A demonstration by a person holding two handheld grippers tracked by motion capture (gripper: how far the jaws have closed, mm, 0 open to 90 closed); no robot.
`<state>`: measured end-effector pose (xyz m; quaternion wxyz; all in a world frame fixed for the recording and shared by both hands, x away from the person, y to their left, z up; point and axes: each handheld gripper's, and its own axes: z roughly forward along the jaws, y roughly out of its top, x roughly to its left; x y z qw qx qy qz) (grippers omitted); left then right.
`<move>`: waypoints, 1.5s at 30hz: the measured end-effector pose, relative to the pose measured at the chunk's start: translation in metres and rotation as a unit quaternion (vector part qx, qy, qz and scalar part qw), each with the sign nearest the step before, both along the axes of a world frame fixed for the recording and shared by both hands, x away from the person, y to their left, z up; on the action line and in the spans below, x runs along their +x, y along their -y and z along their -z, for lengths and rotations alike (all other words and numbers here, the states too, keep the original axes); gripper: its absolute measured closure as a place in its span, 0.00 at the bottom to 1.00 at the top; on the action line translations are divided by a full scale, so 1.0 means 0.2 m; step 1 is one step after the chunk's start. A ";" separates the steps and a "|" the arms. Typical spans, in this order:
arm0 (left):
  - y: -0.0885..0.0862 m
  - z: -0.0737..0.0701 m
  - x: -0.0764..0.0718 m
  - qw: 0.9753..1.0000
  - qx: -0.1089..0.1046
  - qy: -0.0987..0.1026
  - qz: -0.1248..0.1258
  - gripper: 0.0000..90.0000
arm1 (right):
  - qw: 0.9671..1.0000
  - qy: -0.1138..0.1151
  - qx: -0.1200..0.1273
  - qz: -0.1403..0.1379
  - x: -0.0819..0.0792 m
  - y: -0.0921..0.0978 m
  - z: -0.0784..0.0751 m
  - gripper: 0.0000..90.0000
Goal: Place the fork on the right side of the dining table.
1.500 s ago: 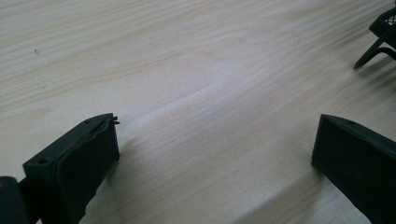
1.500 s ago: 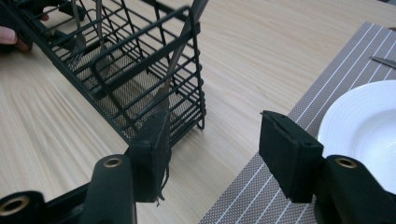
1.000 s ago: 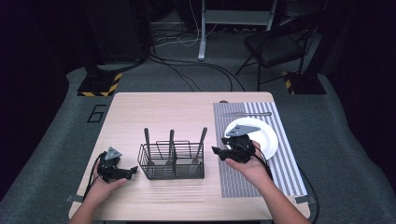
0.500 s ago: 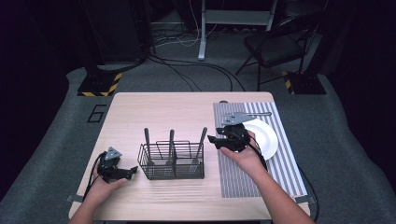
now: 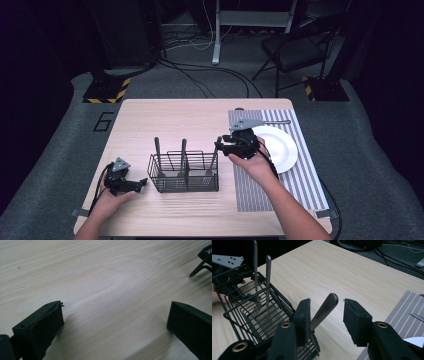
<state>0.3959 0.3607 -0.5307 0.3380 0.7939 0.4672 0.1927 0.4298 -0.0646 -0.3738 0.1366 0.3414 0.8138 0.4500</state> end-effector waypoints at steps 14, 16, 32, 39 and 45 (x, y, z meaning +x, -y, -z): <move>0.00 0.00 0.00 1.000 0.001 0.001 0.002 0.00 | 1.000 -0.009 0.008 -0.015 0.07 -0.05 -0.01 0.78; 0.00 0.00 0.00 1.000 0.001 0.001 0.002 0.00 | 1.000 -0.017 0.012 -0.016 0.08 -0.05 -0.01 0.79; 0.00 0.00 0.00 1.000 0.002 0.001 0.003 0.00 | 0.998 -0.001 0.022 -0.054 -0.02 -0.07 -0.07 0.91; 0.00 0.00 0.00 1.000 0.002 0.001 0.003 0.00 | 0.996 -0.004 0.026 -0.080 -0.06 -0.10 -0.11 0.95; 0.00 0.00 0.00 1.000 0.002 0.001 0.003 0.00 | 0.994 -0.010 0.025 -0.103 -0.09 -0.13 -0.13 0.96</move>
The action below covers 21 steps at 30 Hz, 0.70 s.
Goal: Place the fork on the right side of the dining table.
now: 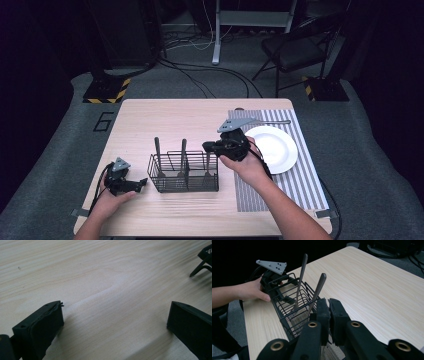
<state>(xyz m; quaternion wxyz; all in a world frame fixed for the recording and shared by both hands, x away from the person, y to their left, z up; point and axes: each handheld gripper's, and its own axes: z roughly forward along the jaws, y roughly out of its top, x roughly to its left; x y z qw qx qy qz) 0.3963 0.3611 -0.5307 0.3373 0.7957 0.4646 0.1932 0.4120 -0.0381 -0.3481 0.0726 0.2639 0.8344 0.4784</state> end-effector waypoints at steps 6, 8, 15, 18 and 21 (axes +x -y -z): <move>0.00 0.00 0.00 1.000 0.000 0.000 0.000 0.00 | 1.000 0.007 -0.009 -0.008 -0.02 -0.02 -0.03 0.97; 0.00 0.00 0.00 1.000 0.000 0.000 0.000 0.00 | 1.000 0.010 -0.006 -0.008 -0.02 -0.02 -0.05 0.97; 0.00 0.00 0.00 1.000 0.000 0.000 0.000 0.00 | 1.000 0.017 0.001 -0.006 -0.03 -0.02 -0.13 0.97; 0.00 0.00 0.00 1.000 0.000 0.000 0.000 0.00 | 1.000 0.021 0.005 -0.005 -0.04 -0.02 -0.18 0.97; 0.00 0.00 0.00 1.000 0.000 0.000 0.000 0.00 | 1.000 0.030 0.006 -0.005 -0.05 -0.02 -0.23 0.97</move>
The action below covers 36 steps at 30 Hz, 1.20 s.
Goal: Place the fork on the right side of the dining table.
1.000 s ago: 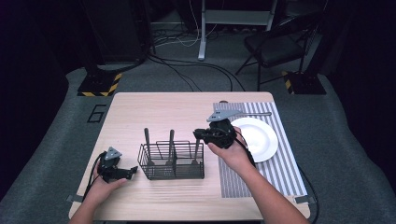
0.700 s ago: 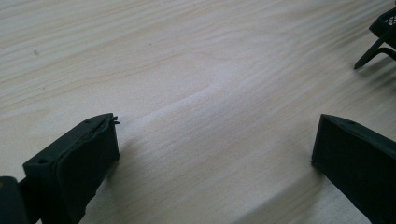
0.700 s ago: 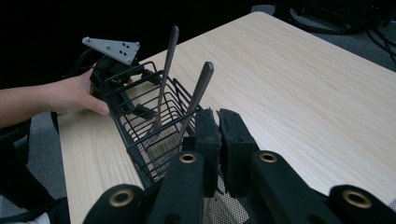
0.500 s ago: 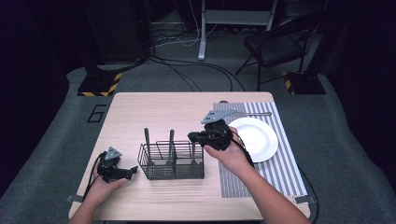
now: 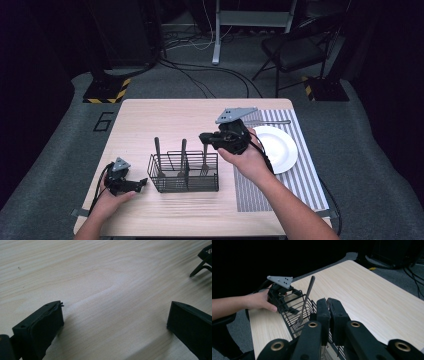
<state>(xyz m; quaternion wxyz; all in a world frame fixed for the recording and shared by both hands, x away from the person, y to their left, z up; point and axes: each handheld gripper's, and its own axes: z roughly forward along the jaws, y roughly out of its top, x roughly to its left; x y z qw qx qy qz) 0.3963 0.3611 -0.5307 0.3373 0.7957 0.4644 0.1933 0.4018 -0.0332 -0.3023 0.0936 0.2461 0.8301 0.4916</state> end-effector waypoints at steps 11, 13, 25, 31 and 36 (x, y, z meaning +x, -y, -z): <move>0.00 0.00 0.00 1.000 0.000 0.000 0.000 0.00 | 0.999 0.031 0.005 0.013 -0.01 0.01 -0.19 0.97; 0.00 0.00 0.00 1.000 0.000 0.000 0.000 0.00 | 0.999 0.035 0.008 0.015 -0.01 0.02 -0.23 0.97; 0.00 0.00 0.00 1.000 0.000 0.000 0.000 0.00 | 0.996 0.064 0.032 0.047 -0.04 0.17 -0.41 0.97; 0.00 0.00 0.00 1.000 0.000 0.000 -0.001 0.00 | 0.995 0.069 0.033 0.058 -0.04 0.23 -0.42 0.97; 0.00 0.00 0.00 1.000 0.000 0.000 -0.001 0.00 | 0.995 0.067 0.035 0.071 -0.05 0.29 -0.40 0.97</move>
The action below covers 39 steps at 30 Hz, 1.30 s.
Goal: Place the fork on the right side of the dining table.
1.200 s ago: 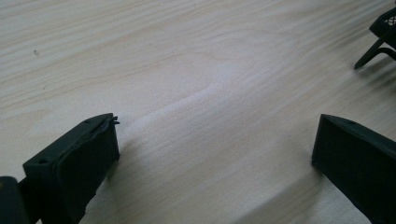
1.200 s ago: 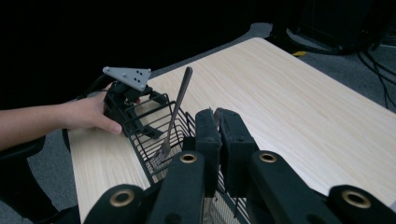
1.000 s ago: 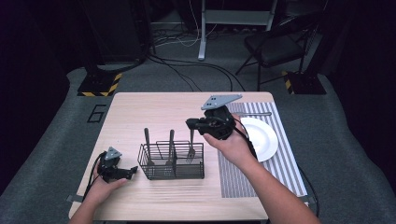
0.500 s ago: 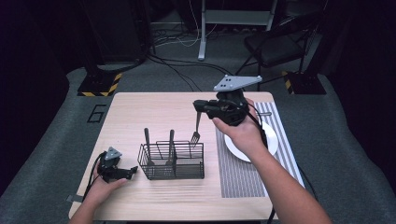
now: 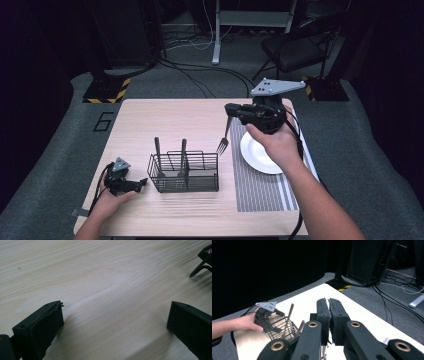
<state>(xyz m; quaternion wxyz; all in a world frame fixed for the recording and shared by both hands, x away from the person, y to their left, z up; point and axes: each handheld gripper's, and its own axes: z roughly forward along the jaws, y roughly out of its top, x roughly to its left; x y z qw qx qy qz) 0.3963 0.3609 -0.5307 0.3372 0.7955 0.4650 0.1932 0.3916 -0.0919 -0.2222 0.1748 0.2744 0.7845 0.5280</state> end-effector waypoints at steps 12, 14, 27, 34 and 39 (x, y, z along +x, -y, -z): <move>0.00 0.00 0.00 1.000 0.000 0.000 0.000 0.00 | 0.999 -0.006 -0.003 0.038 -0.02 0.14 0.13 0.97; 0.00 0.00 0.00 1.000 -0.001 -0.001 0.000 0.00 | 0.999 -0.007 -0.006 0.046 -0.03 0.16 0.16 0.97; 0.00 0.00 0.00 1.000 -0.001 0.000 0.000 0.00 | 0.997 -0.025 -0.001 0.076 -0.04 0.21 0.39 0.97; 0.00 0.00 0.00 1.000 -0.001 0.000 0.000 0.00 | 0.995 -0.023 -0.010 0.098 -0.06 0.23 0.49 0.97; 0.00 0.00 0.00 1.000 -0.001 0.000 0.000 0.00 | 0.994 -0.028 -0.010 0.109 -0.06 0.26 0.55 0.97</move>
